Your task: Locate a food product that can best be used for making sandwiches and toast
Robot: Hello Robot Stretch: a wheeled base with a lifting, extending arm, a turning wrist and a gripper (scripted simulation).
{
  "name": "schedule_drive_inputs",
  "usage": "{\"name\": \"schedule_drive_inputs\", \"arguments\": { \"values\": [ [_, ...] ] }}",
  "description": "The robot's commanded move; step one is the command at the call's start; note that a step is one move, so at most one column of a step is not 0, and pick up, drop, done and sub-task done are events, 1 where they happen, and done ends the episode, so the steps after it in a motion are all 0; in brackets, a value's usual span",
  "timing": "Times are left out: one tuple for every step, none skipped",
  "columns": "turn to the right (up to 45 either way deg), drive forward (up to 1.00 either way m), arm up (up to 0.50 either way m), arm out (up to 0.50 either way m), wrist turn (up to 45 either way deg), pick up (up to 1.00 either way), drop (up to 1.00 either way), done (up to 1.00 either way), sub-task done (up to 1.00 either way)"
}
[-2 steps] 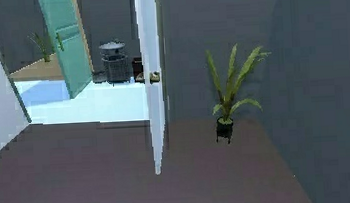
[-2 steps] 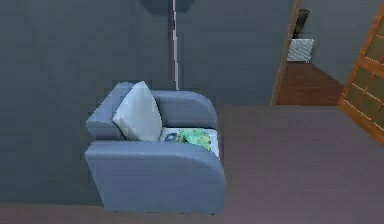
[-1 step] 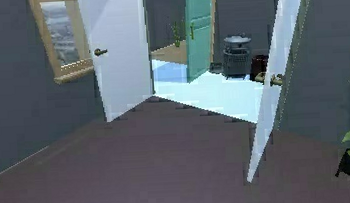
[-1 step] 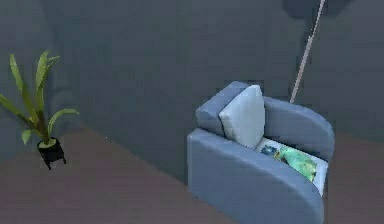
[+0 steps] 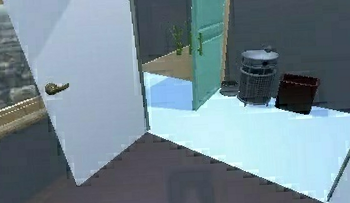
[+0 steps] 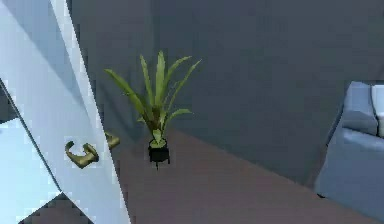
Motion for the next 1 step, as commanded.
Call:
{"name": "schedule_drive_inputs", "arguments": {
  "values": [
    [0.0,0.4,0.0,0.0,0.0,0.0,0.0,0.0,0.0]
  ]
}}
